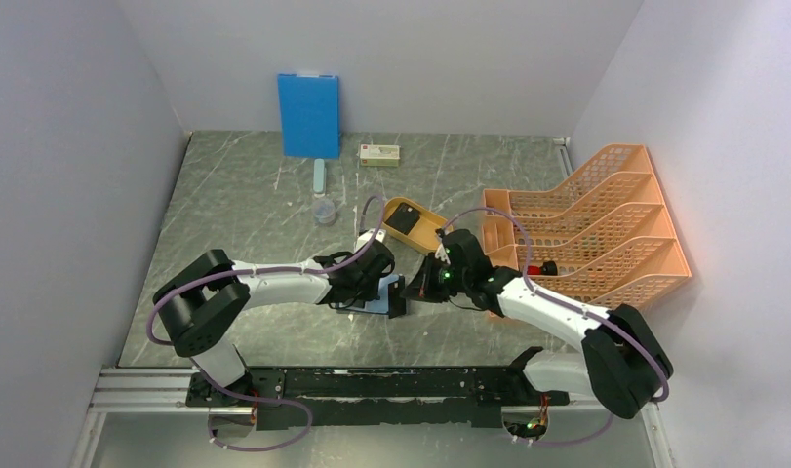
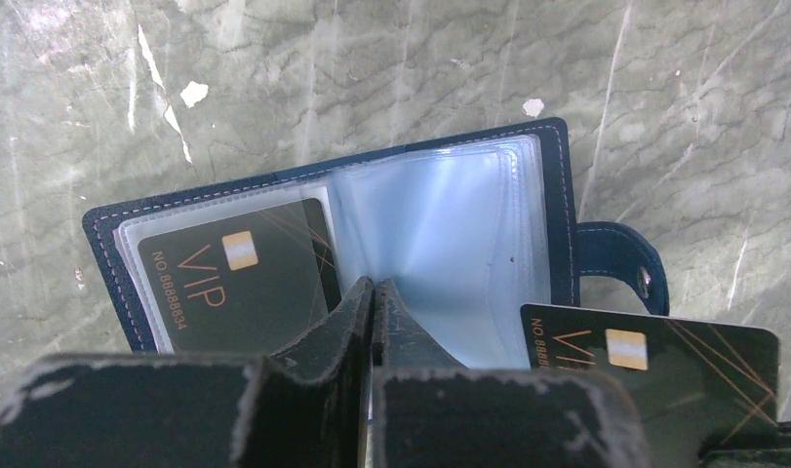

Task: Put the credit cards into the card holder
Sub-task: Turn over the card slot in the card holder.

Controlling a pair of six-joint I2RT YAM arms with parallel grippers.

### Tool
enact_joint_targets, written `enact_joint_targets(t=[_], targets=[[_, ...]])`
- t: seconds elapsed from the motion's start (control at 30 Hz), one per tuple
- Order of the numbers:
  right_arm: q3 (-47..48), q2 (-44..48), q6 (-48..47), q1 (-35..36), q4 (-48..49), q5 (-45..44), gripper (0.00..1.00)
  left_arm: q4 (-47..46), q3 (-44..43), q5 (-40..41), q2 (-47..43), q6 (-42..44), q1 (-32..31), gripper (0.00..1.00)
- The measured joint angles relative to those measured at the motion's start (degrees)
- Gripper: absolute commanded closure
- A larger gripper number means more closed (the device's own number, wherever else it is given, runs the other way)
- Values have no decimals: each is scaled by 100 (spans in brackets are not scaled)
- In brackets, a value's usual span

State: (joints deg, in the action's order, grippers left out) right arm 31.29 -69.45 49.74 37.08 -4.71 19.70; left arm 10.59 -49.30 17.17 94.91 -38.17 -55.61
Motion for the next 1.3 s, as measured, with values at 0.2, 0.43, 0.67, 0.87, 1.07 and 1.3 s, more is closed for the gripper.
enact_joint_targets(t=[0.2,0.43,0.67,0.87,1.07,1.3], targets=[[31,-280,2,0,66,133,100,0,0,20,0,0,0,95],[31,-348,44,0,74,153,100,0,2,24,0,0,0,95],[31,-323,46,0,61,149,100,-2,2,26,0,0,0,95],[31,-402,44,0,103,210,100,-4,4,24,-4,0,0,95],[61,-723,39,0,210,400,100,-42,35,22,-24,-17,0,95],[118,-933,37,0,299,546,100,-37,68,15,-83,-20,0,79]])
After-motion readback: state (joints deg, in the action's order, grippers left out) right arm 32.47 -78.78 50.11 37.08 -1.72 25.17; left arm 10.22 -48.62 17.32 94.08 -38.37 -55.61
